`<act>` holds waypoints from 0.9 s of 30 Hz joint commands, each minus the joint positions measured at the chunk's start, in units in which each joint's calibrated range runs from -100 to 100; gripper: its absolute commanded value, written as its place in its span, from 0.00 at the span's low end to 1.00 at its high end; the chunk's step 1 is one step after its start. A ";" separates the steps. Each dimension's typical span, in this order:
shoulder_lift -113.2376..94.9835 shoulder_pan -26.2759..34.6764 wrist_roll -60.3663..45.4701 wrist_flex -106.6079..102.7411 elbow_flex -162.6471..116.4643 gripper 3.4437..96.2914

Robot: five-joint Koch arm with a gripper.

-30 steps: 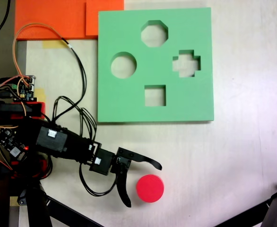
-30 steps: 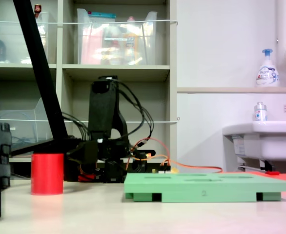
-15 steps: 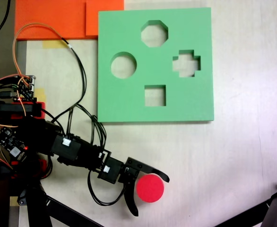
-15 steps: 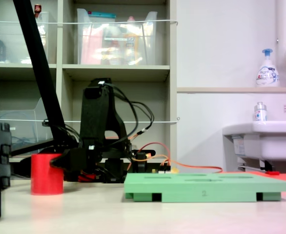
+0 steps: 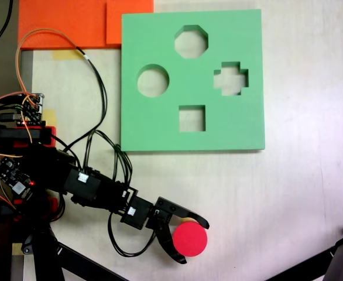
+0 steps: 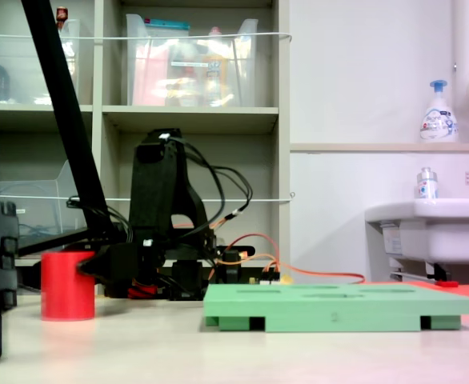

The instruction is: Put the cylinder block into the corresponding hole

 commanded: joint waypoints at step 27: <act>-62.75 19.19 0.88 -28.36 -0.59 0.38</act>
